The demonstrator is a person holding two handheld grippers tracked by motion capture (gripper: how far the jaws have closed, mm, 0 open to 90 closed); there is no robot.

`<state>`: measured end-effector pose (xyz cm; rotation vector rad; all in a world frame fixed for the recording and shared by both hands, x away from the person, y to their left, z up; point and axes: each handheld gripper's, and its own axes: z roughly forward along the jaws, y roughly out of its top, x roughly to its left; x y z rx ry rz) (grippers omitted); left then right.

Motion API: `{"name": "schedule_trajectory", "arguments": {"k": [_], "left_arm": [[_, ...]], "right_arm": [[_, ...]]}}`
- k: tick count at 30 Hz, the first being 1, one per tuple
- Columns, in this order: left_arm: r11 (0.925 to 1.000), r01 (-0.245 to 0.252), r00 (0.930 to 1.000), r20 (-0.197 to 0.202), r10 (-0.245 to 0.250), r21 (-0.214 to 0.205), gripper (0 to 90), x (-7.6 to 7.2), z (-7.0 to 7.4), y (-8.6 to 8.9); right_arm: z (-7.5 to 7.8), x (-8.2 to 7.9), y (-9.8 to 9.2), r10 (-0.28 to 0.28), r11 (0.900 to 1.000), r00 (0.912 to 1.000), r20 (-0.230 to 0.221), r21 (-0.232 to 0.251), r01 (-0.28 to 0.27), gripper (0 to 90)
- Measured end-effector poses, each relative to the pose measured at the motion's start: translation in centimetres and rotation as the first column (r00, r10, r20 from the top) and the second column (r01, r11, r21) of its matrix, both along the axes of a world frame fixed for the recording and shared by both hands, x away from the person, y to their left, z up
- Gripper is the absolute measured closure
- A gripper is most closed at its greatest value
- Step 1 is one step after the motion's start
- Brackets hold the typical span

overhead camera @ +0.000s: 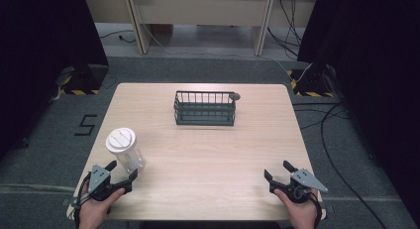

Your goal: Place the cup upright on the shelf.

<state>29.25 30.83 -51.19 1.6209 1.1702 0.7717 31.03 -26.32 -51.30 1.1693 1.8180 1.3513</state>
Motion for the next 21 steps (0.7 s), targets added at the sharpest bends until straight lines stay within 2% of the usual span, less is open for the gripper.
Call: {"name": "schedule_trajectory", "arguments": {"k": [11,21], "left_arm": [[0.9998,-0.02,0.9998,0.0,0.02,0.005,13.8,0.4,0.2,0.2],[0.9998,-0.019,0.9998,-0.002,0.019,0.0,13.9,1.4,0.2,0.4]], "right_arm": [[0.0,0.1,-0.1,-0.001,1.0,1.0,0.0,0.002,0.001,17.3],[0.0,0.1,-0.2,-0.004,0.9999,0.9999,-0.01,0.014,0.004,17.6]]}}
